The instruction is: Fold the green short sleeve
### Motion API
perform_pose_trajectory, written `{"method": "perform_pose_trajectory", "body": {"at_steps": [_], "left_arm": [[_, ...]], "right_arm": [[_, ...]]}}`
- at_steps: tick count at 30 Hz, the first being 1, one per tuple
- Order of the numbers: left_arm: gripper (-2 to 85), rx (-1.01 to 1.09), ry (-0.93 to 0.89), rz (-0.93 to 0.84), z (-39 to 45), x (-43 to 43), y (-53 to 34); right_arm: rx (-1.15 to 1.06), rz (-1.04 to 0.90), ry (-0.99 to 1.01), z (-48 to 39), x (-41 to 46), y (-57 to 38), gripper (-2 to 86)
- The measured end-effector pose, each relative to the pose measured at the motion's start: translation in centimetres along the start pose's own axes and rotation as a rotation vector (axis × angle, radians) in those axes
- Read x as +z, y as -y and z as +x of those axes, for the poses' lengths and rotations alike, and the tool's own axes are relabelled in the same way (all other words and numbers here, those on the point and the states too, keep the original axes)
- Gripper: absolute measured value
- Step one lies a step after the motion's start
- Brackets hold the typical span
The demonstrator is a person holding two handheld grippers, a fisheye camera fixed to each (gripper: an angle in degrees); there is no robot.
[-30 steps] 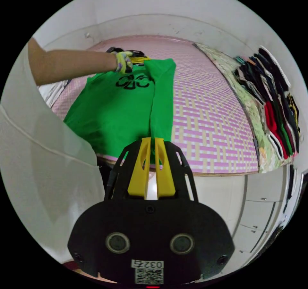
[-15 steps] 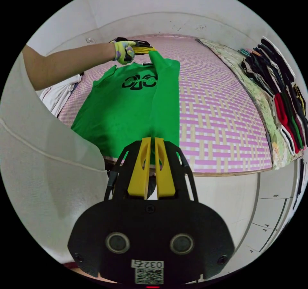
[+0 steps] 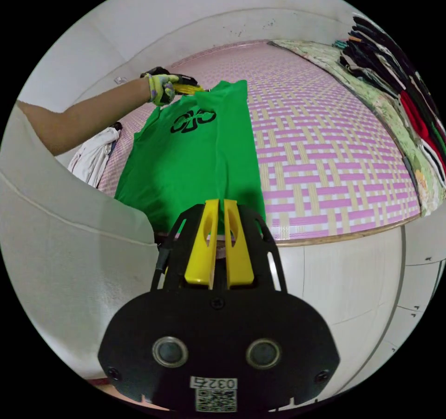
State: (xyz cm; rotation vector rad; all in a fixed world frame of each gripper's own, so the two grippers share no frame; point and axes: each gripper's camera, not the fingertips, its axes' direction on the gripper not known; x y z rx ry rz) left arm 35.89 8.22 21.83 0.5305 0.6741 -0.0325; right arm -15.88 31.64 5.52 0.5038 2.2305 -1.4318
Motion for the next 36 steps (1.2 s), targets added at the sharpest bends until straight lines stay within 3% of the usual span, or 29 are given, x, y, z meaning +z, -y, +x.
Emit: {"method": "perform_pose_trajectory", "body": {"at_steps": [2,5,10,13,18,21,23,29,32,36], "left_arm": [[-0.5,-0.001,-0.104,-0.120,-2.5,2.9,2.3],[1.5,0.064,-0.167,-0.009,-3.3,1.2,2.5],[5.3,0.110,-0.238,-0.038,-3.6,1.6,3.9],[3.1,0.134,-0.221,-0.120,-2.7,2.7,5.6],[-0.3,0.156,-0.474,-0.228,3.1,0.8,6.8],[0.4,0.087,-0.382,-0.181,3.0,-1.4,8.3],[2.9,-0.078,-0.179,-0.218,-1.2,-0.4,10.8],[5.7,-0.020,-0.183,-0.171,-3.1,-2.9,12.3],[7.7,0.008,-0.270,-0.172,-2.7,-3.3,13.1],[0.5,0.108,-0.373,-0.207,0.8,-5.0,12.7]], "right_arm": [[0.012,-0.046,0.020,1.3,1.1,0.0,-0.4],[0.015,-0.050,0.026,2.3,1.2,0.0,-0.4],[0.024,-0.029,0.031,3.5,0.7,0.0,-0.4],[0.053,-0.027,0.057,5.0,0.6,-0.2,-0.4],[0.072,-0.003,0.048,6.5,-0.5,-0.7,-0.4],[0.096,0.014,0.057,7.4,-0.7,-1.0,-0.3],[0.107,-0.015,0.071,8.0,0.5,-1.1,-0.3],[0.089,-0.052,0.057,7.7,1.9,-1.4,-0.3],[0.088,-0.057,0.067,7.5,2.4,-1.4,-0.3],[0.070,-0.055,0.057,6.8,2.4,-1.3,-0.3]]}}
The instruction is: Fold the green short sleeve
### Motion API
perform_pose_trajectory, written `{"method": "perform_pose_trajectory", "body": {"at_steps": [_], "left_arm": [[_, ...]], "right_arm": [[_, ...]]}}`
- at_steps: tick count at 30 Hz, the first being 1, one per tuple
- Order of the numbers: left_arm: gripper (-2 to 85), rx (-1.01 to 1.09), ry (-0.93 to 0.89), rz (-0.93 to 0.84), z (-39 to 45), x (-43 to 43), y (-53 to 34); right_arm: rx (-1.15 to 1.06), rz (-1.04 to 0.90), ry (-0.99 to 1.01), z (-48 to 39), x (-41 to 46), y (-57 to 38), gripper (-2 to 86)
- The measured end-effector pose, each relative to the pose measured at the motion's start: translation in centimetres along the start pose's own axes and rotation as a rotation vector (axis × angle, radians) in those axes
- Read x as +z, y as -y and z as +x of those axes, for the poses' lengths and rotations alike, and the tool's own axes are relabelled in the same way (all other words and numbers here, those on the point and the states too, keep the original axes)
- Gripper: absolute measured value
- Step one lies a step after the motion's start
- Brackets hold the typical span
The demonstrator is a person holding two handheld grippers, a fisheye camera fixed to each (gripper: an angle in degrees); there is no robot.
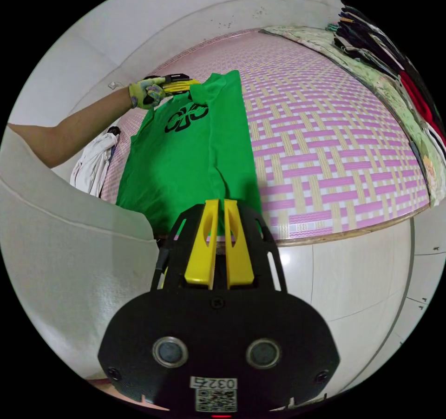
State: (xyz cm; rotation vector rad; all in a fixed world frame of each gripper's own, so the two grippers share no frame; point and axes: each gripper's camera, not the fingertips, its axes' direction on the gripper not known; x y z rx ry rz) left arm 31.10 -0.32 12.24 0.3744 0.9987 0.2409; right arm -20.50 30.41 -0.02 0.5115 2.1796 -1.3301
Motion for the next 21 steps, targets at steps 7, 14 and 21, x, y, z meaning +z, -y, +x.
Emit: {"method": "perform_pose_trajectory", "body": {"at_steps": [7,14,21], "left_arm": [[-1.3,-0.046,0.333,0.110,2.0,-5.1,-1.5],[-0.9,0.084,0.385,0.337,8.3,-9.5,-8.4],[-0.9,0.319,0.426,0.165,13.8,-6.0,-8.9]], "right_arm": [[-0.074,-0.064,0.017,-2.5,2.4,-0.3,-0.4],[-0.088,-0.051,-0.008,-5.0,3.4,-0.1,-0.3],[-0.123,-0.069,-0.014,-6.4,4.9,0.0,1.2]]}}
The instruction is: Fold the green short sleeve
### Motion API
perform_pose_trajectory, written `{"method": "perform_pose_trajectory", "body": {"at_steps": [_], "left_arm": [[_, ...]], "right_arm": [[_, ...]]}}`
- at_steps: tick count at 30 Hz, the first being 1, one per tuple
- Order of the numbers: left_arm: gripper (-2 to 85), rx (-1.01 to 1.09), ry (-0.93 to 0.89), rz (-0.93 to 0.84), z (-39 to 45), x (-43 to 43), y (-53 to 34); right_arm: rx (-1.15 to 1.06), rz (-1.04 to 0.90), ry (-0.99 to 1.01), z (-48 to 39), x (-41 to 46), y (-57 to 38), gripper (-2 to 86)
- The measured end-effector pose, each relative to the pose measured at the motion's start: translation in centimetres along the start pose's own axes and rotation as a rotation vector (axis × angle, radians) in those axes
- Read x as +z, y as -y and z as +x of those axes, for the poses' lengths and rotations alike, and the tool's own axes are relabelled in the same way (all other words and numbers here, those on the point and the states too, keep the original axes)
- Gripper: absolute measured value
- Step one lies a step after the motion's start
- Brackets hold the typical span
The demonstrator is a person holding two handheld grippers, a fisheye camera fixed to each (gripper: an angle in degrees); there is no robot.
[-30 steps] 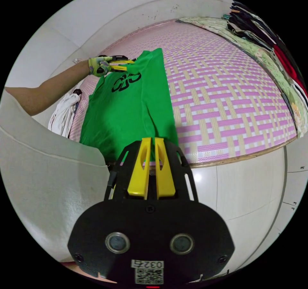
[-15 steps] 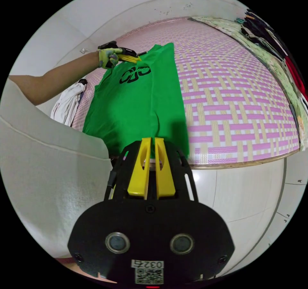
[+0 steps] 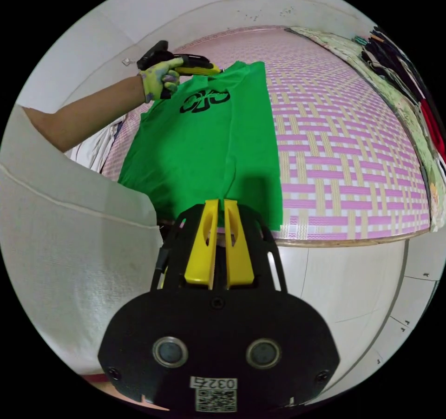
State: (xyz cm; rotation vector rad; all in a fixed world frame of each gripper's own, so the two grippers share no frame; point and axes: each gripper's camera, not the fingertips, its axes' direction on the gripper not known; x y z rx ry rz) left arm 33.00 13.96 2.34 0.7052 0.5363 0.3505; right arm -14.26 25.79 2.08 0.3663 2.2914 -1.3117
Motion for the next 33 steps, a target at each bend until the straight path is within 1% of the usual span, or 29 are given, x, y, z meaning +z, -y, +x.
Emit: {"method": "perform_pose_trajectory", "body": {"at_steps": [1,2,3,6,9,13,16,19,21,23,27,29,30,32,33], "left_arm": [[-0.9,0.002,0.039,-0.058,-0.1,1.2,0.6],[-0.9,-0.012,0.080,-0.124,-0.5,2.3,1.1],[-0.9,-0.026,0.100,-0.145,-0.7,2.5,1.2],[-0.9,-0.035,0.069,-0.101,-0.8,0.0,0.7],[-0.9,-0.004,0.028,-0.070,-0.6,-3.3,-1.2],[-0.9,-0.017,-0.070,-0.040,-2.6,-9.0,-6.4],[-0.9,-0.020,-0.075,0.000,-4.9,-14.8,-11.7],[-0.9,-0.061,-0.043,0.032,-8.1,-21.0,-18.1],[-0.8,-0.097,-0.027,0.062,-10.1,-24.8,-22.3],[-0.8,-0.155,0.020,0.086,-12.5,-29.2,-28.1],[0.6,-0.245,0.049,0.124,-14.6,-33.5,-36.1],[3.2,-0.289,0.046,0.116,-15.2,-34.2,-39.9],[3.5,-0.299,0.040,0.119,-15.2,-34.3,-40.7],[4.6,-0.329,0.018,0.145,-14.6,-35.0,-43.3],[4.9,-0.336,0.022,0.150,-14.4,-35.2,-43.8]], "right_arm": [[0.003,-0.034,0.027,-0.1,1.0,0.1,2.8],[0.018,-0.108,0.064,0.1,2.6,0.4,4.1],[0.020,-0.140,0.083,0.0,3.2,0.4,4.6],[0.011,-0.112,0.099,-1.3,2.4,0.3,3.6],[0.045,-0.027,0.104,-1.9,0.7,0.0,0.5],[0.110,0.026,0.092,-1.3,1.4,1.0,-0.8],[0.146,-0.025,0.119,-0.9,4.5,2.8,-1.0],[0.178,-0.148,0.161,-1.1,8.1,4.7,-1.0],[0.201,-0.146,0.162,-1.7,7.7,5.6,-1.0],[0.157,-0.090,0.143,-3.9,5.5,7.4,-1.0],[0.008,-0.066,0.187,-8.6,4.5,13.3,-0.7],[-0.124,-0.101,0.225,-12.8,6.5,19.0,0.3],[-0.148,-0.112,0.244,-13.8,7.2,20.5,0.8],[-0.209,-0.141,0.369,-18.1,10.3,27.1,3.3],[-0.216,-0.145,0.393,-19.2,11.0,28.8,3.6]]}}
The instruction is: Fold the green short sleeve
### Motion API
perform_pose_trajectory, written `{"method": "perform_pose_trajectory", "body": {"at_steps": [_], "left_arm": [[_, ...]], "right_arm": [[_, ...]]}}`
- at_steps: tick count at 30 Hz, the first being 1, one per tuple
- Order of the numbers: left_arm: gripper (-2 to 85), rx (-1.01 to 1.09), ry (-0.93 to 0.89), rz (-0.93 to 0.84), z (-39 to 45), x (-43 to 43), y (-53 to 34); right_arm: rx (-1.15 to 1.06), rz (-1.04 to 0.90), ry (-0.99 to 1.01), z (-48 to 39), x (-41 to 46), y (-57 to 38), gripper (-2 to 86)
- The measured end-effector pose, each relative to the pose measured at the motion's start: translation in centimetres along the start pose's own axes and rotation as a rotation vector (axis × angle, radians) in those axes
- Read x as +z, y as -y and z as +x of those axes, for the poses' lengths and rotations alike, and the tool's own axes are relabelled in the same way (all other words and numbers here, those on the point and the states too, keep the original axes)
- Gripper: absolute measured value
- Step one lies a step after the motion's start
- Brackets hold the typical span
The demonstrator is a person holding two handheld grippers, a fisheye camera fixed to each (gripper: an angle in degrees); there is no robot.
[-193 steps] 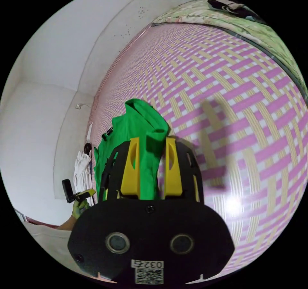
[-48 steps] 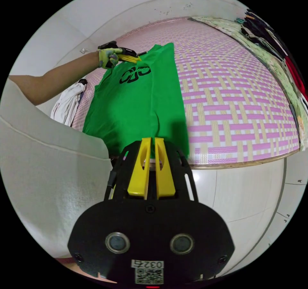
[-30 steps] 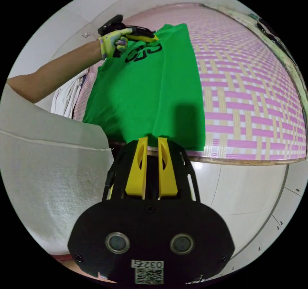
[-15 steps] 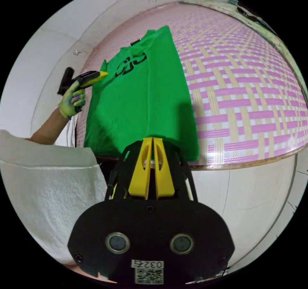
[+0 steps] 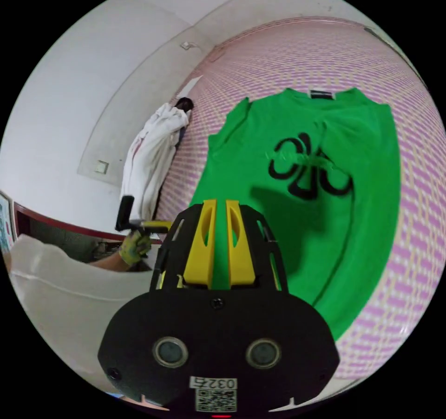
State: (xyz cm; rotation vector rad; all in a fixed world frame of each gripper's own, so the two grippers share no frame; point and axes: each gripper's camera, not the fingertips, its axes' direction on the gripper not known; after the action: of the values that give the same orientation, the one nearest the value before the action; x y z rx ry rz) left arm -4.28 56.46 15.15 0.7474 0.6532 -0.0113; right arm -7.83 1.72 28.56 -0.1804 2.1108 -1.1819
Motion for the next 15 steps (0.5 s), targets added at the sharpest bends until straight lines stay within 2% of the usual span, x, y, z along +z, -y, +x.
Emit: {"method": "perform_pose_trajectory", "body": {"at_steps": [4,8,15], "left_arm": [[4.2,-0.037,0.040,0.045,0.4,-1.8,-2.4],[4.2,-0.010,0.034,0.034,2.0,-2.3,-3.0],[3.4,0.021,0.066,0.029,4.5,-3.0,-2.1]], "right_arm": [[-0.015,-0.061,0.045,-3.1,6.9,13.0,4.7],[0.018,-0.169,-0.051,-5.7,15.0,23.3,6.4],[-0.038,-0.338,-0.236,-11.9,25.5,31.3,10.9]]}}
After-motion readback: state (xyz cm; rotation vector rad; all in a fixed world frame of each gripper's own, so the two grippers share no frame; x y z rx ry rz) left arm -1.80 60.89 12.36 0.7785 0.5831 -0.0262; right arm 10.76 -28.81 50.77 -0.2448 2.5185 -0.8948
